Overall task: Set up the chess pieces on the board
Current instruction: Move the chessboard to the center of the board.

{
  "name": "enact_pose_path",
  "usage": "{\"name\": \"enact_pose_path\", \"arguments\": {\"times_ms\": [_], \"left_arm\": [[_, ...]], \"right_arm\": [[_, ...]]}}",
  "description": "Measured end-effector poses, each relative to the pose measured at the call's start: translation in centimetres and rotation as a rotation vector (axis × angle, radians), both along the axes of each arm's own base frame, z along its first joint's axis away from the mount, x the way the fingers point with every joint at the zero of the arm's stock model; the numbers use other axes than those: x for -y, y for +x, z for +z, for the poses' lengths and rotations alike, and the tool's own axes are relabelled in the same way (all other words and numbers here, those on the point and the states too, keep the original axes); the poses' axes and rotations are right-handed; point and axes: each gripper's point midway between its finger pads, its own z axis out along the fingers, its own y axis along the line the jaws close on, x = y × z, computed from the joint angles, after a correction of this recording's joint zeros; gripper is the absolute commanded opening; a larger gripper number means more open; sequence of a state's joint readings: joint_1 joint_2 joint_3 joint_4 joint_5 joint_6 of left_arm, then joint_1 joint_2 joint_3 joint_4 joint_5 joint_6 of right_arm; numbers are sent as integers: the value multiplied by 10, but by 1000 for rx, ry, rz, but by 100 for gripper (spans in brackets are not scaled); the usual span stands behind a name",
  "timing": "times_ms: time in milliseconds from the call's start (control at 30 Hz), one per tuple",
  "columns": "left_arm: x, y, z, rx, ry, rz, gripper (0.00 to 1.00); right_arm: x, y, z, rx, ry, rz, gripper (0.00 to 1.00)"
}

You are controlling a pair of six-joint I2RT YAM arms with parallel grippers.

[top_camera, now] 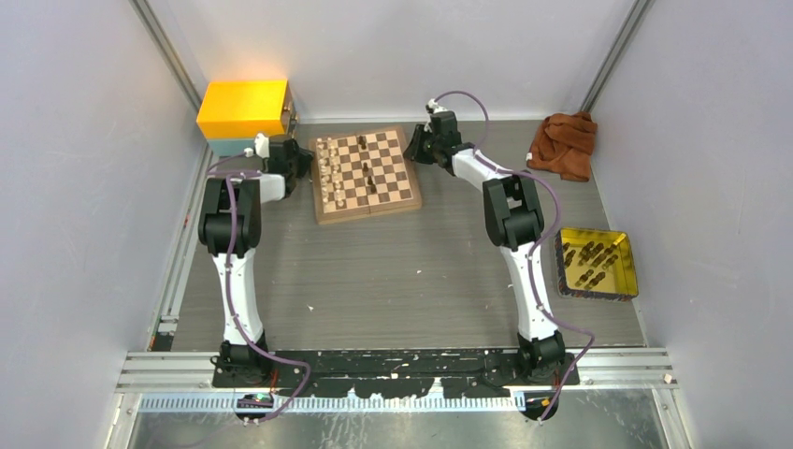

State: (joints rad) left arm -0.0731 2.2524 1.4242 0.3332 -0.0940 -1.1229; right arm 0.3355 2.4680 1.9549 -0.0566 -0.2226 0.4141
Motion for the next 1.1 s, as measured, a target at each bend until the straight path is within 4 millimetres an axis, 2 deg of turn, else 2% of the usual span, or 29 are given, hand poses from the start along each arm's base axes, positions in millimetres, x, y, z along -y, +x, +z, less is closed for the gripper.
{"name": "enact_pose_path", "arguments": {"times_ms": [633, 1100], "left_arm": [[5, -22, -1, -2, 40, -1, 27], [16, -41, -1, -10, 66, -9, 27]], "right_arm": [[6, -26, 0, -20, -17, -4, 25], [16, -52, -1, -35, -31, -14, 25]]}}
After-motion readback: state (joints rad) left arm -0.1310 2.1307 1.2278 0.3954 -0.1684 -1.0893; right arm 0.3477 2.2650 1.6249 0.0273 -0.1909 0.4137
